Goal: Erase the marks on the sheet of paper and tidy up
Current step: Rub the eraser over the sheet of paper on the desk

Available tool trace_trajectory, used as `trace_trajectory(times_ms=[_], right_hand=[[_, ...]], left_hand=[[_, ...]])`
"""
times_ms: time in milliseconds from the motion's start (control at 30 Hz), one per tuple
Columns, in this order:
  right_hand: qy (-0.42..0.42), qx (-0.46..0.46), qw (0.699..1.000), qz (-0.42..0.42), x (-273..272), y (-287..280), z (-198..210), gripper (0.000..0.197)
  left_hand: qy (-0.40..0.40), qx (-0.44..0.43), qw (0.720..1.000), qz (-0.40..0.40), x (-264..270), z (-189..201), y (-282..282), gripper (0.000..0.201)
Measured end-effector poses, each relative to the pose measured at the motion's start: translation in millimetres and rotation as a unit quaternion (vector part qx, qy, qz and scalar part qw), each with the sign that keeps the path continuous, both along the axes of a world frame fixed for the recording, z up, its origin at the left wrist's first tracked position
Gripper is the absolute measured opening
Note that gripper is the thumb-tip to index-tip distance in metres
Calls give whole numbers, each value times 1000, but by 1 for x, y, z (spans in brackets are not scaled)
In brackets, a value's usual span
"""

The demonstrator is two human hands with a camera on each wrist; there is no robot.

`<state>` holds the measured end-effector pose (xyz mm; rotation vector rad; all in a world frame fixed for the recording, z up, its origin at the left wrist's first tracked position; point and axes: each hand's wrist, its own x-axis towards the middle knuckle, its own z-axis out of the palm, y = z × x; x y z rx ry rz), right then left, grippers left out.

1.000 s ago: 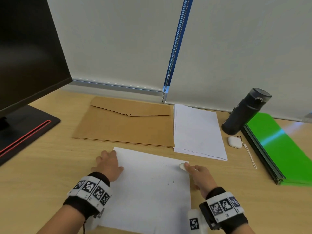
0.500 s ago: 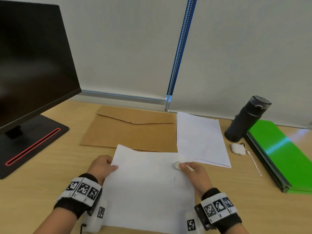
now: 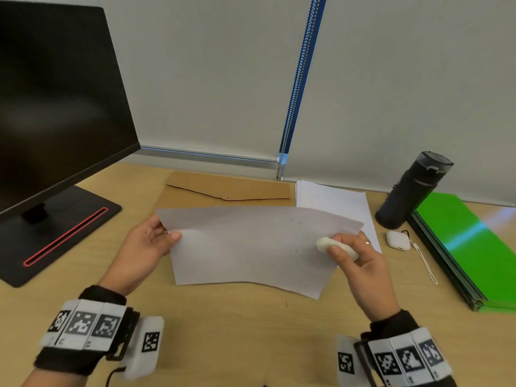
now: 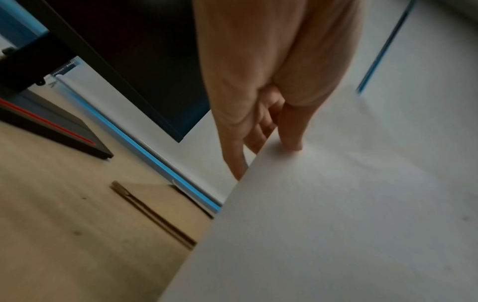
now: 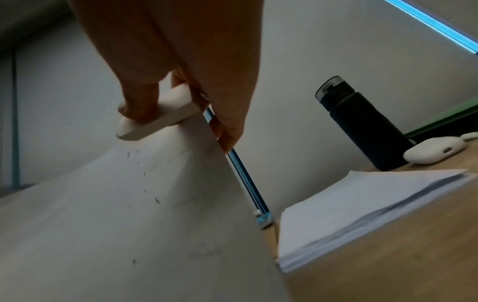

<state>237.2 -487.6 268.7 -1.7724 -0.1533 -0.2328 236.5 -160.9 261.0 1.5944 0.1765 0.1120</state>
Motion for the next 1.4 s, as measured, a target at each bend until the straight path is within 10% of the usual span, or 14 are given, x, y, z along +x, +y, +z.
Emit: trace_trajectory(times_ms=[500, 1133, 1400], right_hand=[[34, -163, 986, -3, -3, 0, -24, 6], [-27, -128, 991, -35, 18, -7, -5, 7], [180, -164, 968, -62, 39, -10, -57, 22]], left_hand=[[20, 84, 996, -24, -13, -22, -14, 25], [-39, 51, 998, -4, 3, 1, -13, 29], [131, 174, 974, -62, 19, -43, -19, 35]])
